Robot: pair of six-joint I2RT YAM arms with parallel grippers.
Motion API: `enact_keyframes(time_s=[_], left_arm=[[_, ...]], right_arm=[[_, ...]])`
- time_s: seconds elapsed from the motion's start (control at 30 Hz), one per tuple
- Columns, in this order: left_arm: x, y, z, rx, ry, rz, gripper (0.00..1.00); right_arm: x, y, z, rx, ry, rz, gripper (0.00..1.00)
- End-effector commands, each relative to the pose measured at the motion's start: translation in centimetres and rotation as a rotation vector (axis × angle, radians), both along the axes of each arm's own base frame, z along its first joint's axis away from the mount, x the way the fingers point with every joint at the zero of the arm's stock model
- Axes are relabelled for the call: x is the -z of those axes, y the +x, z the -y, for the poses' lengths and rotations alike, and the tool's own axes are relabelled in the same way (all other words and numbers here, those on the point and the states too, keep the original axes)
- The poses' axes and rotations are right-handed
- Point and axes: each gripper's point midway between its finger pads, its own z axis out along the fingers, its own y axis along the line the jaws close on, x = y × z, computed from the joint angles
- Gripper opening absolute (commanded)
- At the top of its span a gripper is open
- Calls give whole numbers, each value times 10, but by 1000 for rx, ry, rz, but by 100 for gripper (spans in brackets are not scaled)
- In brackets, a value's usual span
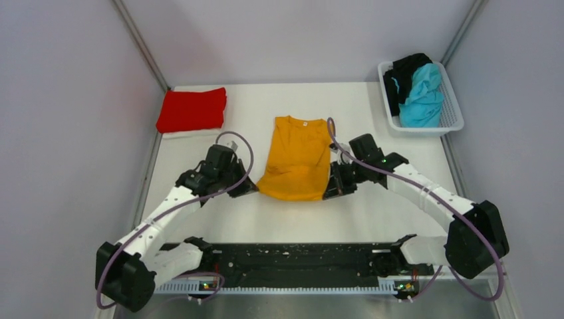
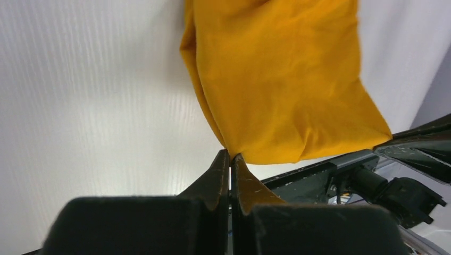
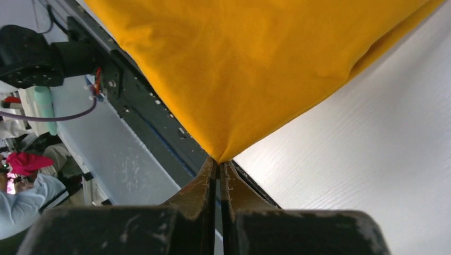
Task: Fold and stack the t-shirts
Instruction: Fold the long partially folded tshirt into a neat square
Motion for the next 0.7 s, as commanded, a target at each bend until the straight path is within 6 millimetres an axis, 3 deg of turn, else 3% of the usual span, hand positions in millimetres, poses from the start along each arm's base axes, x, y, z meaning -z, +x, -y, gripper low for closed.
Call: enact_keyframes(time_s=[0.0, 0.07, 0.17, 0.27, 0.4, 0.67], left_arm=[[-66, 31, -1, -15, 14, 209, 0], [-89, 57, -9, -59, 66, 329, 0], [-122, 92, 4, -42, 36, 486, 0], [-125, 125, 17, -10, 71, 480, 0], [-133, 174, 22, -23, 126, 482, 0], [-111, 238, 14, -70, 204, 430, 0]], right_arm=[[-45, 24, 10, 30, 52, 93, 0], [-54, 48, 19, 84, 34, 158, 0], [-75, 84, 20, 155, 54, 268, 0], [-91, 115, 24, 207, 58, 334, 0], [-92, 148, 41, 303, 45, 335, 0], [-86, 197, 50, 348, 65, 336, 0]])
